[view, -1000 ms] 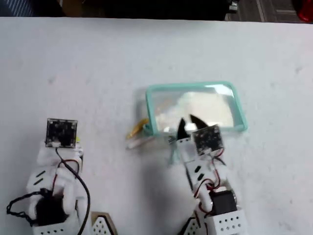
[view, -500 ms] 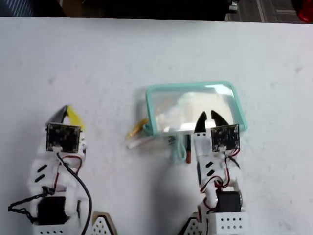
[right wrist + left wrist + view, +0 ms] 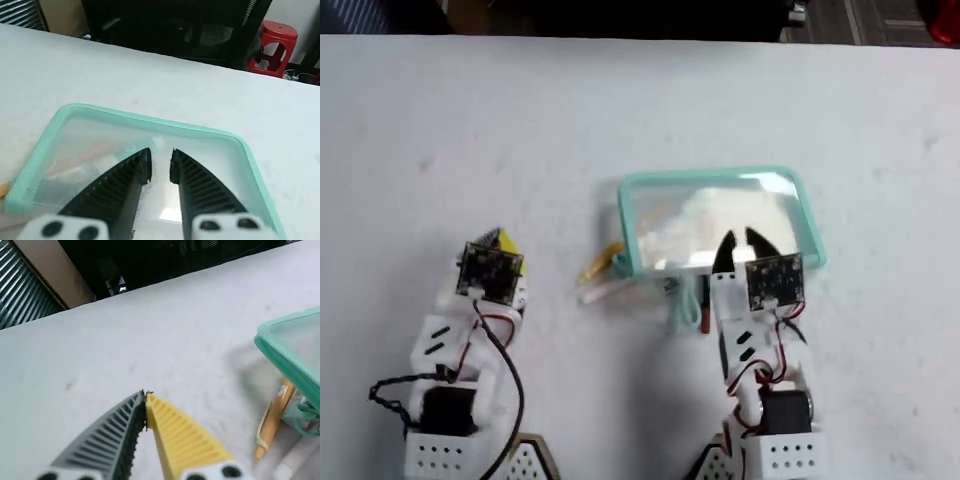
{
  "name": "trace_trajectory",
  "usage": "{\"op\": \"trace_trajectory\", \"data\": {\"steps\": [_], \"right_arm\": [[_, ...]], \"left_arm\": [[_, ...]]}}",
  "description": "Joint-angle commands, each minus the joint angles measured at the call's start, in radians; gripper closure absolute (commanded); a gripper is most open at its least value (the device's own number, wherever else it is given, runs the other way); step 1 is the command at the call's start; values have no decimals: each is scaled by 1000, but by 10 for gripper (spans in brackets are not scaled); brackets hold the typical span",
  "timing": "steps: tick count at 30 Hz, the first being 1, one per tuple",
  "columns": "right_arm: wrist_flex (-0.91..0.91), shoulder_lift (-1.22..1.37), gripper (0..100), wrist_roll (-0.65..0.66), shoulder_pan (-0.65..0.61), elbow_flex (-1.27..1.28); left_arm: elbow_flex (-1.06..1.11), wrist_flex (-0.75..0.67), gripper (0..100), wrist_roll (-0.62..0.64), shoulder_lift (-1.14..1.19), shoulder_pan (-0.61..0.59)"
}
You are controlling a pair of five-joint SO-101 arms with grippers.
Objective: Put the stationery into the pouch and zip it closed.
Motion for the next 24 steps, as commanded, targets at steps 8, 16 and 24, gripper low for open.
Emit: {"op": "trace_trajectory", "data": {"steps": [8,16,24], "right_arm": [[96,-7,932,193,-127,9],[107,-7,932,206,-142,3],[297,-5,932,430,-340,-169]], "left_arm": [[-103,74,976,121,-8,-119],[-98,69,976,121,-8,-134],[6,-98,976,118,-8,-156]]}}
